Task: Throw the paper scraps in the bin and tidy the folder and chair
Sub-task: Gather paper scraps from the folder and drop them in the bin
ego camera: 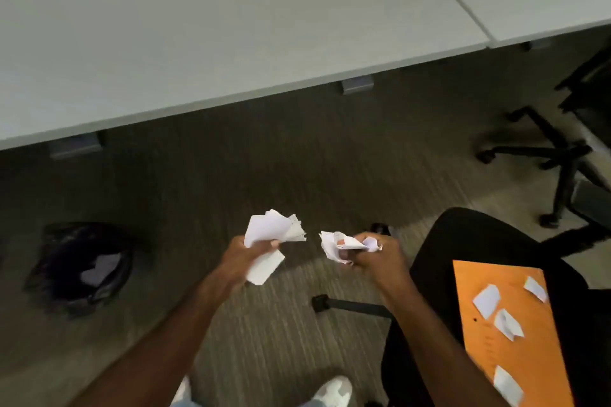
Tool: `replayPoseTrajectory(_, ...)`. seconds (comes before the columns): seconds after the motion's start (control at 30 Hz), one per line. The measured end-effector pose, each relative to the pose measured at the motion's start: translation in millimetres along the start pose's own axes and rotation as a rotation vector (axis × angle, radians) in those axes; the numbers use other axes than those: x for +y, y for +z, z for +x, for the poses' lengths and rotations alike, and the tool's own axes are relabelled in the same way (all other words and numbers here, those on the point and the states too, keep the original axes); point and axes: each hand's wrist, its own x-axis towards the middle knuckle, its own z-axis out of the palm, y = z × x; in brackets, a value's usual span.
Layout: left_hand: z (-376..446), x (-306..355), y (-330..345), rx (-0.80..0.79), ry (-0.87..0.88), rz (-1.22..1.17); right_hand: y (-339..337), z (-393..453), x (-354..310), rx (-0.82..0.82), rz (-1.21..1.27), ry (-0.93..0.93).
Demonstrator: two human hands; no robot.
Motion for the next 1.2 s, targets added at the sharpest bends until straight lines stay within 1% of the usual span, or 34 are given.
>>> replayPoseTrajectory(0.13, -26, -23, -120, 0.178, -0.03, -0.096, 119, -5, -2, -0.182, 0.007, 0.087)
replayPoseTrajectory(0.27, -55, -66, -248, 0.439, -0.096, -0.158, 248, -16, 14, -0.355, 0.088, 0.214)
replayPoseTrajectory(0.4, -67, -107, -358, 0.662, -0.174, -0.186, 368, -19, 38, -0.434, 0.131, 0.331)
replayPoseTrajectory(0.5, -51, -125, -418, 0.742, -0.179, -0.179, 445, -12, 58, -0.453, 0.138, 0.376)
replayPoseTrajectory(0.63, -9, -132, -472, 0.754, -0.131, -0.12, 536, 7, 83, -0.423, 0.156, 0.423)
replayPoseTrajectory(0.73, 29, -134, -508, 0.735, -0.109, 0.015, 594, 23, 100, -0.382, 0.153, 0.433)
replayPoseTrajectory(0.87, 77, -140, -543, 0.716, -0.1, 0.207, 652, 43, 128, -0.301, 0.132, 0.462)
replayPoseTrajectory(0.93, 92, -146, -552, 0.733, -0.059, 0.292, 676, 51, 140, -0.242, 0.12, 0.489)
replayPoseTrajectory(1.0, 102, -153, -556, 0.725, -0.021, 0.348, 690, 60, 148, -0.178, 0.165, 0.533)
replayPoseTrajectory(1.03, 105, -156, -557, 0.717, -0.018, 0.367, 694, 64, 151, -0.187, 0.21, 0.556)
replayPoseTrajectory(1.07, 108, -160, -558, 0.7, -0.026, 0.388, 697, 68, 155, -0.229, 0.215, 0.559)
replayPoseTrajectory(1.13, 111, -164, -559, 0.629, -0.047, 0.428, 699, 73, 164, -0.341, 0.109, 0.521)
replayPoseTrajectory(1.2, 113, -169, -562, 0.576, -0.038, 0.465, 703, 75, 170, -0.377, -0.008, 0.524)
